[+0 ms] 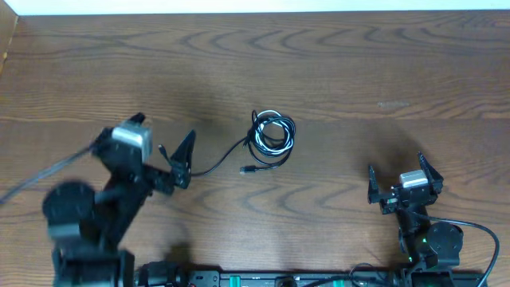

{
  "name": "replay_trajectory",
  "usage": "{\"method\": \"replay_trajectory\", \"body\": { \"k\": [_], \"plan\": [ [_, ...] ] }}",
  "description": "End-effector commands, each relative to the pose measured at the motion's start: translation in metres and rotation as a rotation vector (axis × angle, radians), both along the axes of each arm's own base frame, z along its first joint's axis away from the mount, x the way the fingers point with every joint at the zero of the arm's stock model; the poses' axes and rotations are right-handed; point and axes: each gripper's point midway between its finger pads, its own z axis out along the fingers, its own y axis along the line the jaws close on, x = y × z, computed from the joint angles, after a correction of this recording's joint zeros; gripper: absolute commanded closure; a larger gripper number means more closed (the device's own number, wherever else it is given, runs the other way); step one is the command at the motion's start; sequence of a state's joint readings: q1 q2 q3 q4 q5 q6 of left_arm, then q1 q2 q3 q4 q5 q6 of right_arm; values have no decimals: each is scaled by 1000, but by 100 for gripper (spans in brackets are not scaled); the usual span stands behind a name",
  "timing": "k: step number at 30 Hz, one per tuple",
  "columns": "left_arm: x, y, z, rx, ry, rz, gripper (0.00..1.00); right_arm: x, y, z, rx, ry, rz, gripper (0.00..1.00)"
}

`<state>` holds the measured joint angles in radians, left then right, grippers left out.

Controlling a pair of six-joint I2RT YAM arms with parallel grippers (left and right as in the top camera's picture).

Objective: Untangle cables
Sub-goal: 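Raise the left arm and move its gripper toward the cable bundle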

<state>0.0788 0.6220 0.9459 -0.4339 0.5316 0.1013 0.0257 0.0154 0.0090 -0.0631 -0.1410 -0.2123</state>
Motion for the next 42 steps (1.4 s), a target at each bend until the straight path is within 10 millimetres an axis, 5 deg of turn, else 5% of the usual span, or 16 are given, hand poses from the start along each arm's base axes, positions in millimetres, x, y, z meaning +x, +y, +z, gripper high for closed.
{"method": "replay_trajectory", "body": {
  "k": [1, 12, 21, 25, 28, 39, 40, 42],
  "plan": [
    [15, -14, -4, -48, 114, -100, 9, 0, 1, -1, -2, 2, 6, 1],
    [71, -10, -86, -96, 457, -96, 9, 0, 1, -1, -2, 2, 6, 1],
    [70, -10, -143, -130, 708, -89, 10, 0, 1, -1, -2, 2, 6, 1],
    [74, -9, -159, -143, 767, -83, 69, 0, 1, -1, -2, 2, 6, 1],
    [78, -6, -173, -178, 833, -38, 91, 0, 1, -1, -2, 2, 6, 1],
    [90, 48, -232, -217, 1036, 428, 92, 0, 1, -1, -2, 2, 6, 1],
    [92, 51, -238, -207, 1048, 441, 89, 0, 1, -1, -2, 2, 6, 1],
    [92, 51, -245, -205, 1067, 442, 64, 0, 1, -1, -2, 2, 6, 1]
  ]
}}
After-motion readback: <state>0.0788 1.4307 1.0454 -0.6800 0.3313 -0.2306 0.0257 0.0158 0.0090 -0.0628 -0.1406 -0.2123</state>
